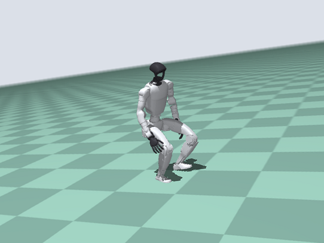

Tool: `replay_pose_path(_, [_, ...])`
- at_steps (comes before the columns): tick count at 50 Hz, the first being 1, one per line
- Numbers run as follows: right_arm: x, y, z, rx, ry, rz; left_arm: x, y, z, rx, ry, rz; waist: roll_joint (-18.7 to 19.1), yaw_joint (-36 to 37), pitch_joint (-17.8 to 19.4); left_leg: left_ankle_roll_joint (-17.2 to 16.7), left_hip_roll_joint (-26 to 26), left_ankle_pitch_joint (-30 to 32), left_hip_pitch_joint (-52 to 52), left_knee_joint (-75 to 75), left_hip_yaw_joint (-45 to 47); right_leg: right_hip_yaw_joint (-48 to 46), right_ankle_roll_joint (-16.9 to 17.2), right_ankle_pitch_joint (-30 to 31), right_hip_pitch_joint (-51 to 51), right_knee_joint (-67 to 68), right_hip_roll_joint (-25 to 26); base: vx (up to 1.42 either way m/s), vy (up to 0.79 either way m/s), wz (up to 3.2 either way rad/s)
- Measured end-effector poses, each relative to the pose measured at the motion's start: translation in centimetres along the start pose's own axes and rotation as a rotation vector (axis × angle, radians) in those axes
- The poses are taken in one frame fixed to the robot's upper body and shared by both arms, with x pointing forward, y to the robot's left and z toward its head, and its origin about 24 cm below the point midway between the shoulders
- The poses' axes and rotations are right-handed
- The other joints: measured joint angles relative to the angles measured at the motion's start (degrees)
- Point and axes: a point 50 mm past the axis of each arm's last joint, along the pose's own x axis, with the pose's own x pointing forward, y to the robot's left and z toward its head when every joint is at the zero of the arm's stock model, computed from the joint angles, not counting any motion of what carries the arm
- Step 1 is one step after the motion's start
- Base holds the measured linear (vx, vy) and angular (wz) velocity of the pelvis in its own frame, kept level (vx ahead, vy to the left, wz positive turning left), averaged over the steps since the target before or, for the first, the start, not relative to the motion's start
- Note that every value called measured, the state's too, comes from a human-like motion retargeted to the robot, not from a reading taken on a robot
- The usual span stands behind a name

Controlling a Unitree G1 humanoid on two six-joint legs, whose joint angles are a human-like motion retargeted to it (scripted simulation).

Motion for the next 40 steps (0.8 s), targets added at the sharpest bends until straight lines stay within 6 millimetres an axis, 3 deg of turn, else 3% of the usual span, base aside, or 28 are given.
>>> replay_pose_path(17, [-1.6, 0.8, -3.0, 0.023, 0.100, -0.003, 0.1, -1.4, 0.2, -0.030, 0.016, -0.053, 0.62, 0.35, -0.80, 0.93, -1.33, 1.67, -0.01, 1.08, 0.55, 1.88, 0.19, 3.13, 0.50, 0.26, 1.25, -0.03, 0.08, -0.10])
replay_pose_path(40, [-1.8, -0.6, -3.4, -0.045, 0.066, -0.086, 0.2, -2.3, 0.7, 0.040, -0.003, -0.093, 1.69, 0.33, -0.21, 1.94, -2.33, 3.47, -0.11, 2.48, 1.61, 3.97, -0.47, 3.28, 1.19, 0.39, 3.02, -0.01, 0.03, -0.05])
